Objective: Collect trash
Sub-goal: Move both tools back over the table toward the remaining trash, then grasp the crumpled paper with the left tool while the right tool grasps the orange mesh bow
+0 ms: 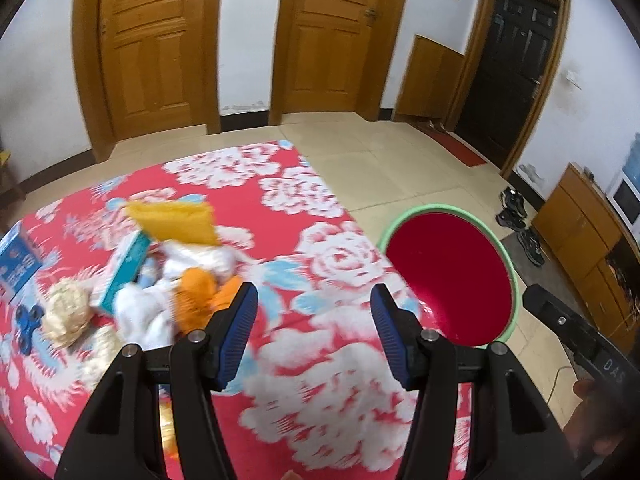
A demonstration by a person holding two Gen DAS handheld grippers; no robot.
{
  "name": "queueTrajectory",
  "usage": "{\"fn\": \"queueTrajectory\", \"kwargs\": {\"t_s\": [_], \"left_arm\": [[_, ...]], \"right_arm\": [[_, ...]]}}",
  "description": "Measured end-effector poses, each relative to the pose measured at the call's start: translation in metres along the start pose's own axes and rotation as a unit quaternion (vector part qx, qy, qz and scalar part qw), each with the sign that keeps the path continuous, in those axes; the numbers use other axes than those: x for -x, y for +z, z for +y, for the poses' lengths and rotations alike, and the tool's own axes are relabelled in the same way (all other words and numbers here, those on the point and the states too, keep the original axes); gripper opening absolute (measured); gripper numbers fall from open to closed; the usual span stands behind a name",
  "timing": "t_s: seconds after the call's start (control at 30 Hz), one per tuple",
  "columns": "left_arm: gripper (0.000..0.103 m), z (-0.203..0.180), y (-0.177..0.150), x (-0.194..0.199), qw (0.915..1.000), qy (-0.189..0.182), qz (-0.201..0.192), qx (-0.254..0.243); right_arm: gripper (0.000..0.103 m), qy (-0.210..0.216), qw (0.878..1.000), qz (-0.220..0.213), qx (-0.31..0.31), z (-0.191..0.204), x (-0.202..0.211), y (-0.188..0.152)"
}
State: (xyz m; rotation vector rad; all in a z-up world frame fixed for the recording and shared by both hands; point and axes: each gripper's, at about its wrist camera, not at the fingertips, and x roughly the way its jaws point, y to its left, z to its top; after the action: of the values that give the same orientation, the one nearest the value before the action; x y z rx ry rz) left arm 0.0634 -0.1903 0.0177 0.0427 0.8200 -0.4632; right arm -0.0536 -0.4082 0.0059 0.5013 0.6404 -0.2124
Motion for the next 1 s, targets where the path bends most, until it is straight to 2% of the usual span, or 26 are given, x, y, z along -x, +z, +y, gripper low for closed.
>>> {"fn": "queueTrajectory", "kwargs": {"t_s": [0.53, 1.0], "left_arm": [[0.059, 0.106, -0.014, 0.028, 0.9948, 0.078, -0.014, 0.064], [0.059, 0.196, -0.028, 0.024, 0.9816, 0.139, -0.004, 0.131]], "right_arm": [[0.073, 0.038, 0.997, 0.040, 0.062, 0.074, -0.026, -0.015], [0.073, 0.050, 0.990, 0.088, 0.102, 0.133, -0.068, -0.028]]}}
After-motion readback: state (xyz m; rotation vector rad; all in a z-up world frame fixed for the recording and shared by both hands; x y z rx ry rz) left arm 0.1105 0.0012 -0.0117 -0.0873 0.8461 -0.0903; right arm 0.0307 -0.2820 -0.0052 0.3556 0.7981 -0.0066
